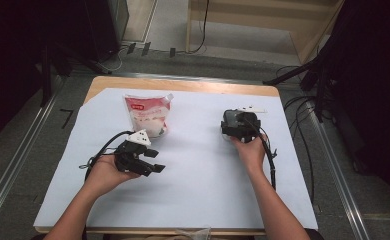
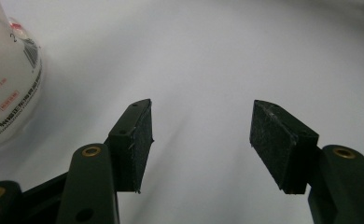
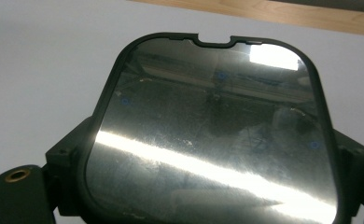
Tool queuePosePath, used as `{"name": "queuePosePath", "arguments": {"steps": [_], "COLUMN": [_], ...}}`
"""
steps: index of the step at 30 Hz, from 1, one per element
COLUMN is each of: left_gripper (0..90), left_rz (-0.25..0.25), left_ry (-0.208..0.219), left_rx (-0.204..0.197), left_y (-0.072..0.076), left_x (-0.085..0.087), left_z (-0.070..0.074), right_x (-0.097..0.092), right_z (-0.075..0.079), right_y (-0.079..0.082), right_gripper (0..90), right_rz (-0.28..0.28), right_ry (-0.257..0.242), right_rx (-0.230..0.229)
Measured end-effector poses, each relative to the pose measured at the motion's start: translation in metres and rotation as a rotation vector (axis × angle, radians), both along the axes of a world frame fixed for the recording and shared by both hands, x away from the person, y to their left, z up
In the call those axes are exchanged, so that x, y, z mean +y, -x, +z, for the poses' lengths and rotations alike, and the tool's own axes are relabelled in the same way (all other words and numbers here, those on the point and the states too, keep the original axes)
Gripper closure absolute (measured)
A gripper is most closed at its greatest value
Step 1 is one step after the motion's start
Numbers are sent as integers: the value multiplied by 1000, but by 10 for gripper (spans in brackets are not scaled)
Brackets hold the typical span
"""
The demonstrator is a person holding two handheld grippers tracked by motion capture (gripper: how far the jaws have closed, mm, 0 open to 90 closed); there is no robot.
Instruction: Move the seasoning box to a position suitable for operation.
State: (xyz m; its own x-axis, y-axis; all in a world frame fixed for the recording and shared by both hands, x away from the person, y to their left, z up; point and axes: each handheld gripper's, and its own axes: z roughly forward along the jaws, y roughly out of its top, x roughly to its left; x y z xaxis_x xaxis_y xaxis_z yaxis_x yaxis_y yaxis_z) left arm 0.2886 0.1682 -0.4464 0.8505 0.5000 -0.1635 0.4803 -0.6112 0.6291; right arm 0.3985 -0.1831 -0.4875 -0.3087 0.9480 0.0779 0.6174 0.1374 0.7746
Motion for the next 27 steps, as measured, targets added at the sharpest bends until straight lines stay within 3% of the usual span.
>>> {"name": "queuePosePath", "arguments": {"steps": [3, 5, 8, 17, 27], "left_gripper": [402, 399, 398, 397, 401], "left_rz": [4, 3, 4, -1, -20], "left_ry": [8, 2, 3, 8, 22], "left_rx": [0, 1, -1, 1, -1], "left_y": [1, 0, 0, 0, -1], "left_x": [0, 0, 0, 1, 1], "left_z": [0, 0, 0, 0, 3], "right_x": [0, -2, -5, -3, 1], "right_z": [2, 3, 3, 8, 23], "right_y": [2, 2, 1, 3, 12], "right_gripper": [151, 160, 161, 162, 167], "right_rz": [-2, -11, -13, -6, 37], "right_ry": [23, 12, -13, 6, -17], "right_rx": [-17, -29, -23, -31, -62]}}
